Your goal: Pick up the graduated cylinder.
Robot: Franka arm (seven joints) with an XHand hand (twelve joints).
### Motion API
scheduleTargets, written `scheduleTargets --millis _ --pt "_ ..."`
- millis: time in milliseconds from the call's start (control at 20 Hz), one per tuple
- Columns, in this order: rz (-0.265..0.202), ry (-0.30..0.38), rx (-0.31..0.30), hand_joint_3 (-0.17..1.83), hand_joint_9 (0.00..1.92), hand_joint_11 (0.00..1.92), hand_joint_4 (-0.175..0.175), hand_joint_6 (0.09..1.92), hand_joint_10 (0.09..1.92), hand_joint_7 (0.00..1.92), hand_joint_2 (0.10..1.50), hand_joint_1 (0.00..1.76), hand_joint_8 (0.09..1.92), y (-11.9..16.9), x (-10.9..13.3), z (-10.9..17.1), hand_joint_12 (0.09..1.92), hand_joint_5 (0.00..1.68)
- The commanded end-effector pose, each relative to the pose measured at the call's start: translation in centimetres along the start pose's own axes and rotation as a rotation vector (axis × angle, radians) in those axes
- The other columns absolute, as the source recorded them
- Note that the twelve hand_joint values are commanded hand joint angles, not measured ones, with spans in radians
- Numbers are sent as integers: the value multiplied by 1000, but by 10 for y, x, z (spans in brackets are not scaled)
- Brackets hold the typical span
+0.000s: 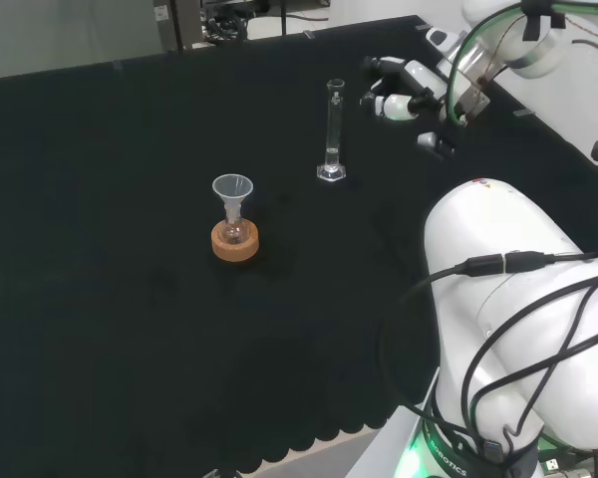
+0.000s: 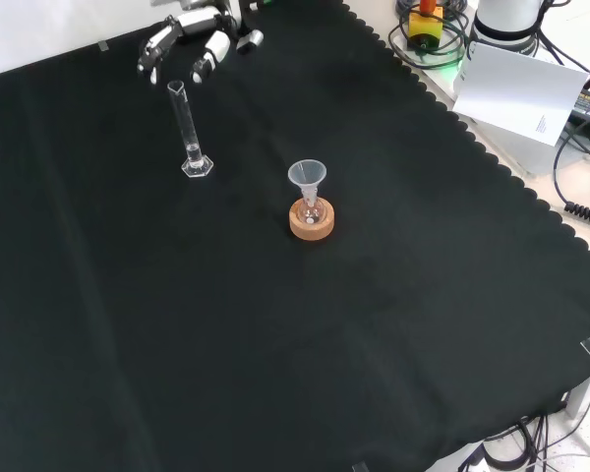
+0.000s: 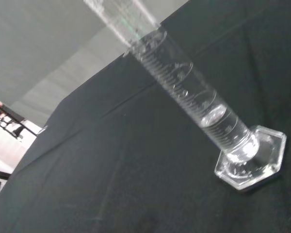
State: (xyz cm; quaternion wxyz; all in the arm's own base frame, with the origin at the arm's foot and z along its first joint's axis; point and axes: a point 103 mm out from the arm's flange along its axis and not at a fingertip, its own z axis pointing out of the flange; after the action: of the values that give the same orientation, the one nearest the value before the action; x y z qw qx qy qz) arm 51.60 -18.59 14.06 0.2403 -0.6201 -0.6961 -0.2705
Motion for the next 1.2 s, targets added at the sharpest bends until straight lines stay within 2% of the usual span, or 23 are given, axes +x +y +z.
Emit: scheduleTargets --millis 50,300,450,850,1200 --pt "-36 91 41 -175 557 297 -31 87 602 300 1076 917 635 6 -7 30 1323 455" --pt "-70 135 33 -175 530 293 -28 87 587 265 1074 905 620 6 -7 43 1312 416" --pt "-80 160 19 -175 536 290 -25 87 590 292 1070 905 631 5 -8 50 1310 454" --pt "-143 210 40 -175 552 290 -21 87 590 333 1043 957 635 9 -1 68 1306 483" --pt "-149 241 64 -175 498 213 -19 87 578 316 1044 963 616 17 -3 78 1308 491"
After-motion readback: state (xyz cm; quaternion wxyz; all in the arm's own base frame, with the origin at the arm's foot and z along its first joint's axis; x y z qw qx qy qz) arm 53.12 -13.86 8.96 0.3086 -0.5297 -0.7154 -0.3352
